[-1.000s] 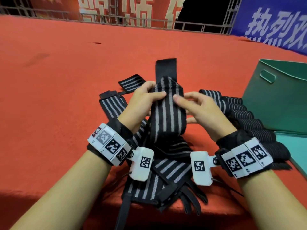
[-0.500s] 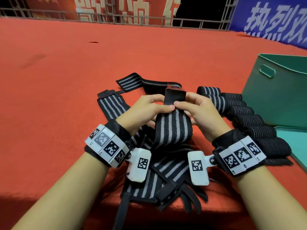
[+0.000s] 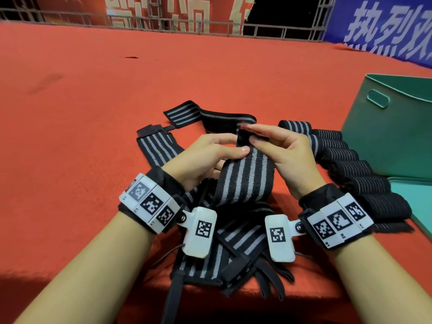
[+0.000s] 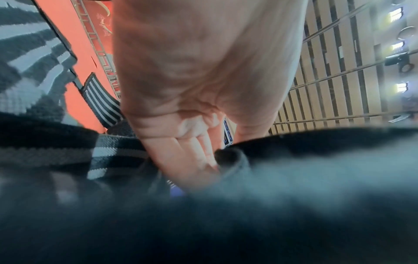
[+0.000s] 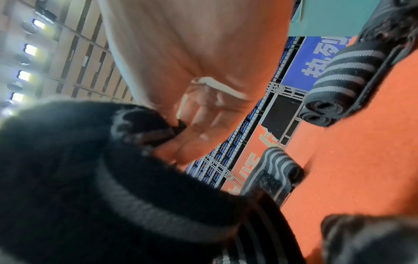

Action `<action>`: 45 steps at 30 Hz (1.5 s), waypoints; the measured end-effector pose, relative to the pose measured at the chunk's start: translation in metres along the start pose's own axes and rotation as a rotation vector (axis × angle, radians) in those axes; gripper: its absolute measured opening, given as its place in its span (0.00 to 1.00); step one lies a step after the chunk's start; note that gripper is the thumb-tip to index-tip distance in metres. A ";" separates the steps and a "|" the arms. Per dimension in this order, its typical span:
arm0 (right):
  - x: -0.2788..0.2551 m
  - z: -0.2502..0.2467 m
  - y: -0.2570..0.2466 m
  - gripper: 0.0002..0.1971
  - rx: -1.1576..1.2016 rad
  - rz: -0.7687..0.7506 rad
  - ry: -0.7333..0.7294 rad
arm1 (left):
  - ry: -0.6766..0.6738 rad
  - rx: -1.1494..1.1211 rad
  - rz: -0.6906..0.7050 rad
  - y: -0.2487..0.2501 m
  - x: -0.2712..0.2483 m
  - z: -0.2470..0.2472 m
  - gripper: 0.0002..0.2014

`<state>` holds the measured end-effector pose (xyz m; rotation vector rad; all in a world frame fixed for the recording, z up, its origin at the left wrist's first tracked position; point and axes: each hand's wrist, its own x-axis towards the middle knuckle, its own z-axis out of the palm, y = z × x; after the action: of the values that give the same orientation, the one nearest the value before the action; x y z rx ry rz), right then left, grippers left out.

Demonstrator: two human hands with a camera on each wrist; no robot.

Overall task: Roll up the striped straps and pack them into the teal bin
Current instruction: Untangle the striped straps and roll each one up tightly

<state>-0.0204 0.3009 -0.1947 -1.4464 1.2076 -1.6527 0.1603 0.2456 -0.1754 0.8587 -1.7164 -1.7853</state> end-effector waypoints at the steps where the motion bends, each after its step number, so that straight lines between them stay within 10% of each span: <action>1: -0.001 -0.001 -0.002 0.12 -0.011 -0.004 -0.015 | 0.007 -0.013 -0.001 0.001 -0.001 0.001 0.09; 30: -0.004 -0.003 -0.012 0.15 -0.039 0.095 -0.100 | 0.153 0.002 0.278 -0.008 0.004 -0.004 0.16; 39: 0.000 -0.005 -0.001 0.15 -0.156 -0.105 0.095 | 0.113 -0.037 0.073 0.005 -0.003 0.003 0.21; 45: 0.003 -0.005 -0.002 0.18 -0.246 -0.194 0.033 | 0.231 -0.046 0.223 -0.001 0.003 0.006 0.16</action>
<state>-0.0255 0.3000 -0.1920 -1.7405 1.3633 -1.7070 0.1534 0.2472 -0.1765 0.7867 -1.5503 -1.5105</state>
